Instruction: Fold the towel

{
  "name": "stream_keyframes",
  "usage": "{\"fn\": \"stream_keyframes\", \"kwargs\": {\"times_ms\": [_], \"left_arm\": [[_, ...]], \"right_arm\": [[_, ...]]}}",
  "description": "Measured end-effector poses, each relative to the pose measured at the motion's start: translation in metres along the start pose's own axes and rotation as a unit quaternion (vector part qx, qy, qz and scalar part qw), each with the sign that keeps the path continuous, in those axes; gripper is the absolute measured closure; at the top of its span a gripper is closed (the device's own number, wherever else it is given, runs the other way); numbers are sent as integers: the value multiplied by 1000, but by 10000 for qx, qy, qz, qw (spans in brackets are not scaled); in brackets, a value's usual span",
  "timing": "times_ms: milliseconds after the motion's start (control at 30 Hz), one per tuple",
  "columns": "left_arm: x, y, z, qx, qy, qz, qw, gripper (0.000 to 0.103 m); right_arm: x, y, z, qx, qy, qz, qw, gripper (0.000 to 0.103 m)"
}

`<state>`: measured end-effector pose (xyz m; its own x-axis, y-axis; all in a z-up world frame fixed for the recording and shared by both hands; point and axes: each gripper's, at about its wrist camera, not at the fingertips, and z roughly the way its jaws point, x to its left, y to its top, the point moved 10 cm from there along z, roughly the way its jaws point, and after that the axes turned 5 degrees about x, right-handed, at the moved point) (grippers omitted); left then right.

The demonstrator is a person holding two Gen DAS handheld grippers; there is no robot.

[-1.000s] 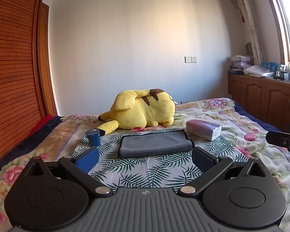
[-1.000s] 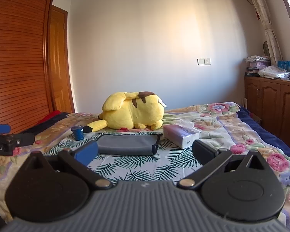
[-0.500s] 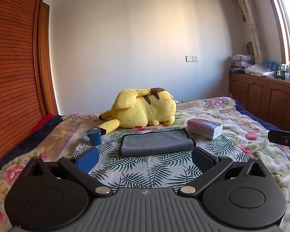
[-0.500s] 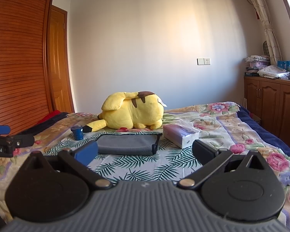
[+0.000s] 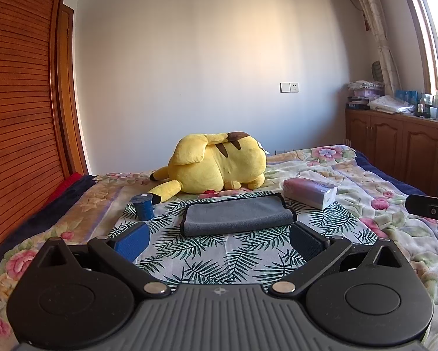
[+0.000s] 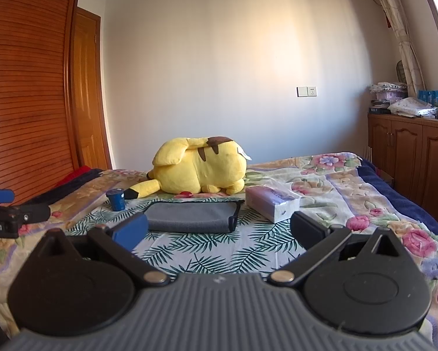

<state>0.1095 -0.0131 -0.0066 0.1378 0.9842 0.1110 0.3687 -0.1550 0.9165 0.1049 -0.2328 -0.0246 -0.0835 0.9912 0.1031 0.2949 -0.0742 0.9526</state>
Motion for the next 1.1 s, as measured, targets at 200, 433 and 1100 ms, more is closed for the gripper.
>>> {"fn": "stream_keyframes", "kwargs": {"times_ms": [200,433,1100], "left_arm": [[-1,0,0,5,1,4,10000,0],[-1,0,0,4,1,10,10000,0],[-2,0,0,15,-1,21,10000,0]], "right_arm": [[0,0,0,-1,-9,-10,10000,0],[-2,1,0,3,-32,-22,10000,0],[-3,1,0,-5,-41,-21,10000,0]]}}
